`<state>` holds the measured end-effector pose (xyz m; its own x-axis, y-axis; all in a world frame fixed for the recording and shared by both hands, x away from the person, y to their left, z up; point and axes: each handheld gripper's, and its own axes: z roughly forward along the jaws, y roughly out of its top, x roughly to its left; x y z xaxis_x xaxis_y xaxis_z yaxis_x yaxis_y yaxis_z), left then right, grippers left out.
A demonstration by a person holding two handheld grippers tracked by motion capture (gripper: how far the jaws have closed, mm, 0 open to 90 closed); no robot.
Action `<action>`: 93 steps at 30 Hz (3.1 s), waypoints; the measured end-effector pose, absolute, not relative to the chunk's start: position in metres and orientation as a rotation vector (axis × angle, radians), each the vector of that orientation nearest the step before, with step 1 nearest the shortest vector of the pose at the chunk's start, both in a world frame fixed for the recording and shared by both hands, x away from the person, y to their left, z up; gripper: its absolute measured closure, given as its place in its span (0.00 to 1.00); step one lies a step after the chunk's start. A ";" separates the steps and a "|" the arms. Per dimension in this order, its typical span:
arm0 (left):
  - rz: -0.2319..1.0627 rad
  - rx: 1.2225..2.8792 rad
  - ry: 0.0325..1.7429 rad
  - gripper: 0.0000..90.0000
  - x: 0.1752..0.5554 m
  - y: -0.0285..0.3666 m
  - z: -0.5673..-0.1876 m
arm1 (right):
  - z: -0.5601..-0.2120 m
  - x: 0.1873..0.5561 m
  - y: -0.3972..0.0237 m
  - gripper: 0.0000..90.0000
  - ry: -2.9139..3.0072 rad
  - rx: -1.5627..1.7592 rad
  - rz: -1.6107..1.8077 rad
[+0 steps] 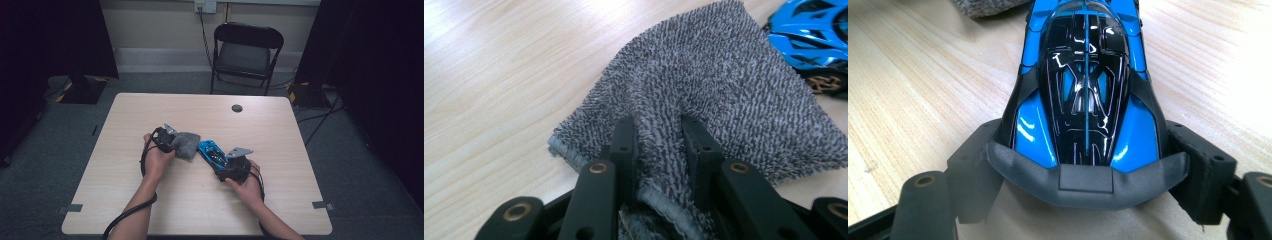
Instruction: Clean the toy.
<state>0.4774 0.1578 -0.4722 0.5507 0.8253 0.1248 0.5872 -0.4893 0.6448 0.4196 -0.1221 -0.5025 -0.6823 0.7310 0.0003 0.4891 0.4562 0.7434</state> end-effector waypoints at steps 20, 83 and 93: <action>0.587 2.235 1.124 0.79 0.462 0.173 -0.469 | -0.498 0.419 -0.128 0.24 2.436 0.976 1.071; 0.561 2.230 1.092 0.79 0.451 0.169 -0.476 | -0.480 0.455 -0.092 0.46 2.385 1.052 1.076; 0.566 2.253 1.091 0.79 0.455 0.162 -0.477 | -0.479 0.456 -0.092 0.47 2.396 1.033 1.066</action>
